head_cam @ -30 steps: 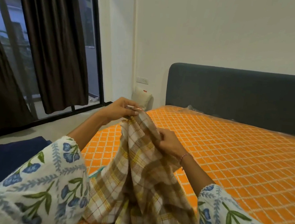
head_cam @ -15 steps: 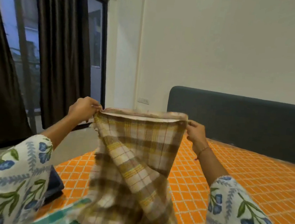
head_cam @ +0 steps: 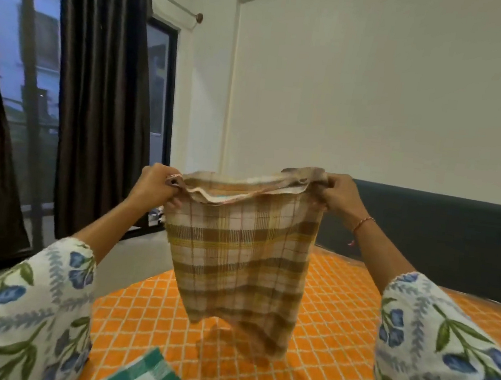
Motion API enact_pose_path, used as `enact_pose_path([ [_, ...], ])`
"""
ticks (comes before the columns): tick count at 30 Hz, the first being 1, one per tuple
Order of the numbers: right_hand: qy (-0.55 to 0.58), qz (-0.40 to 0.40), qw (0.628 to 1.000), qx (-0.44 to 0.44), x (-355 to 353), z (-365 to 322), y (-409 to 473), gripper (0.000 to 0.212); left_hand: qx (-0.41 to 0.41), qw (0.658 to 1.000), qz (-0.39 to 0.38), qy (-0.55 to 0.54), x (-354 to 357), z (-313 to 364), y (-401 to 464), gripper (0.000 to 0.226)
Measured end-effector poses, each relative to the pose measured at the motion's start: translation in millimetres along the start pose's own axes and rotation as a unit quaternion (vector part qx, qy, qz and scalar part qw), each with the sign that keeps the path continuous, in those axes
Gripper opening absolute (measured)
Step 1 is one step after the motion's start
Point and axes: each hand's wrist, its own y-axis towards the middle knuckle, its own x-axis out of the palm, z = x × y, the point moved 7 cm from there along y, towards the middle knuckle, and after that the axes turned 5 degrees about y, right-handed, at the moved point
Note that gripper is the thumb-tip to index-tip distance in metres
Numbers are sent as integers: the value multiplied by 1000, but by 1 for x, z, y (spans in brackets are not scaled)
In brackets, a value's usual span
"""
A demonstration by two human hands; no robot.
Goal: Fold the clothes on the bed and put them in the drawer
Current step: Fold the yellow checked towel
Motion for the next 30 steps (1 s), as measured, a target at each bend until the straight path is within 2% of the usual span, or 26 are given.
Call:
enact_pose_path([
  [3, 41, 48, 998, -6, -9, 6, 3, 15, -35, 987, 34, -151, 4, -5, -7, 20],
  [6, 176, 24, 983, 52, -7, 20, 7, 13, -85, 956, 10, -282, 14, -12, -10, 11],
  [8, 239, 14, 967, 89, -6, 31, 11, 12, -85, 953, -19, -290, 22, -14, -8, 9],
  [10, 279, -1, 952, 128, -1, 47, 16, 13, -59, 973, -67, -212, 36, -19, -3, 13],
  [12, 260, -24, 953, 152, 11, 70, 23, 15, -21, 991, -101, -91, 58, -25, 2, 20],
  [14, 189, -34, 966, 174, 27, 99, 29, 16, -52, 996, -52, -58, 79, -44, 11, 15],
  [15, 153, -31, 968, 197, 38, 121, 35, 15, -104, 990, -35, -92, 95, -60, 17, 11],
  [17, 70, -12, 962, 263, 51, 164, 38, 15, -231, 952, -59, -195, 135, -86, 17, 13],
  [19, 47, 8, 948, 316, 66, 204, 42, 17, -294, 925, -76, -229, 174, -109, 20, 20],
  [21, 118, 28, 948, 296, 82, 222, 56, 16, -288, 928, -44, -233, 191, -121, 33, 27],
  [25, 260, 99, 948, 155, 73, 196, 98, 28, -209, 946, 29, -246, 172, -108, 84, 28],
  [30, 249, 114, 959, 67, 48, 141, 137, 25, -151, 938, 112, -291, 132, -71, 117, 25],
])
